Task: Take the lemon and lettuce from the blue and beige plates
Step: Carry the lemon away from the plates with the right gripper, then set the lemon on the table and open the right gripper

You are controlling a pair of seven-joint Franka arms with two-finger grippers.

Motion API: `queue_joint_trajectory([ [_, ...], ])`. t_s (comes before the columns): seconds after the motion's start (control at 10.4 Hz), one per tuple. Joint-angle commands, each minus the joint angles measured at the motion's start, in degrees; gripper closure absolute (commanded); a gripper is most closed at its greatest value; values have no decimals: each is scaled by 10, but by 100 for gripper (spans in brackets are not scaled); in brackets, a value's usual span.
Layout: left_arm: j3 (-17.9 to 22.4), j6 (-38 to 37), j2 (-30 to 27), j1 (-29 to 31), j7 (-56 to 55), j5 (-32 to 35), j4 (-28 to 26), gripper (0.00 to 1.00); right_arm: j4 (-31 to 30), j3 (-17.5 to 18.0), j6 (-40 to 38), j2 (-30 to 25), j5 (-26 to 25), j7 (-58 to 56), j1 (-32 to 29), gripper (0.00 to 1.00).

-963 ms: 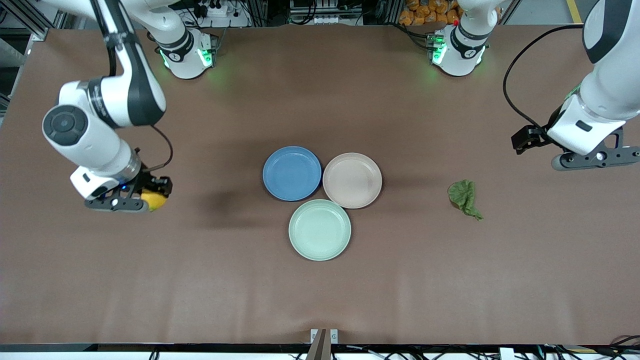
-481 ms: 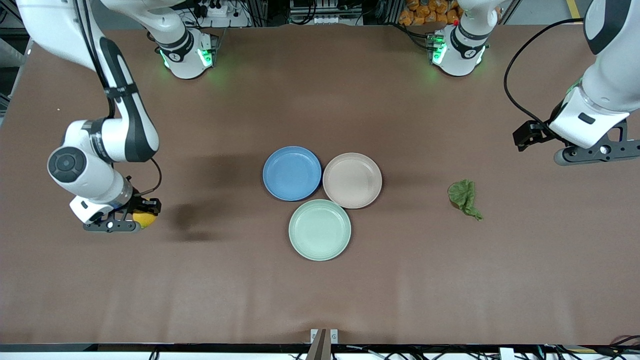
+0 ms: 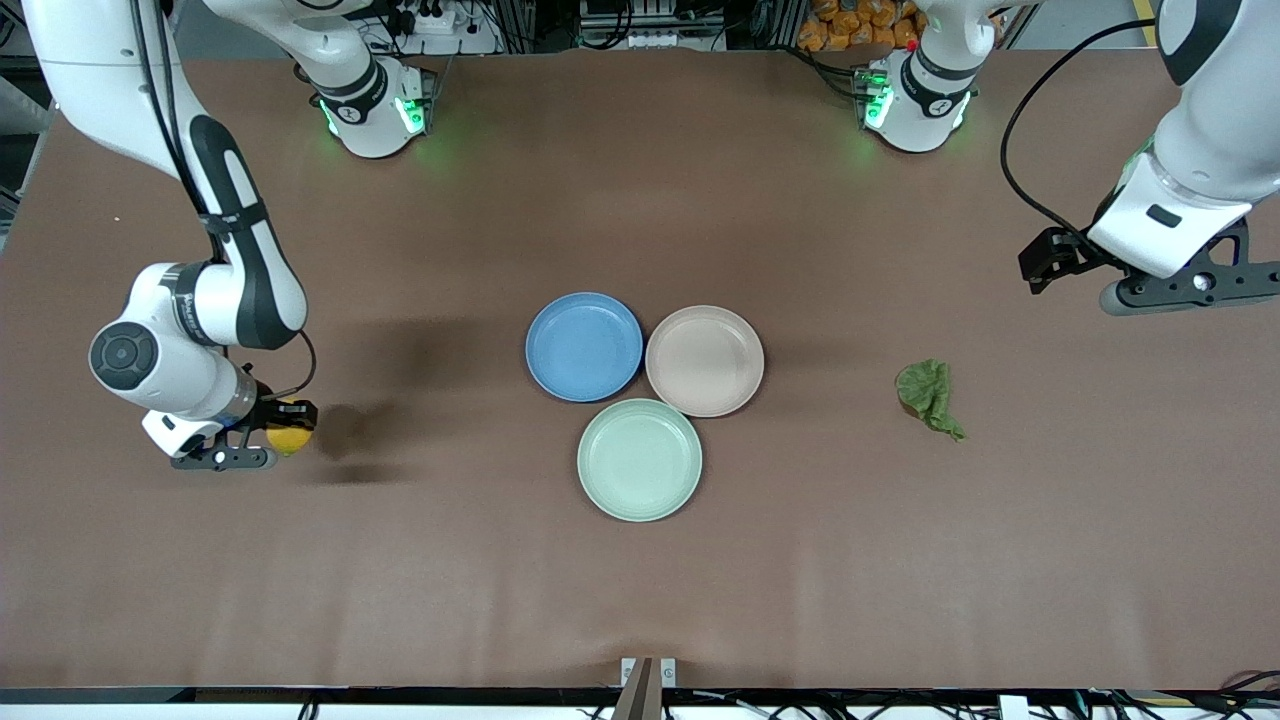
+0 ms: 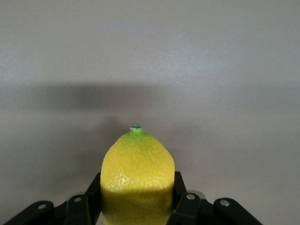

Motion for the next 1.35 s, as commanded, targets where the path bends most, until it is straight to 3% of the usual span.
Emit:
queue_joint_trajectory([
  [0.0, 56, -5, -15, -49, 5, -17, -9, 0, 1, 9, -13, 9, 30, -22, -13, 87],
  [0.1, 64, -5, -16, -57, 5, -17, -9, 0, 0, 9, -23, 9, 32, -22, -13, 40],
  [0.19, 69, -5, -25, -61, 5, -23, -9, 0, -1, 8, -34, 8, 32, -23, -16, 0],
  [0.58, 93, -4, -31, -65, 31, -63, -9, 0, -29, 8, -57, -35, 32, -25, -23, 0],
  [0.87, 105, -4, -47, -65, 40, -95, -11, 0, -78, 7, -31, -92, 31, -26, -21, 0],
  [1.16, 115, -6, -56, -69, 40, -98, -14, 0, -244, 7, 132, -180, 26, -52, -19, 0],
  [1.25, 116, -6, -56, -70, 41, -90, -13, 0, -254, 13, 130, -193, 26, -90, -52, 0],
])
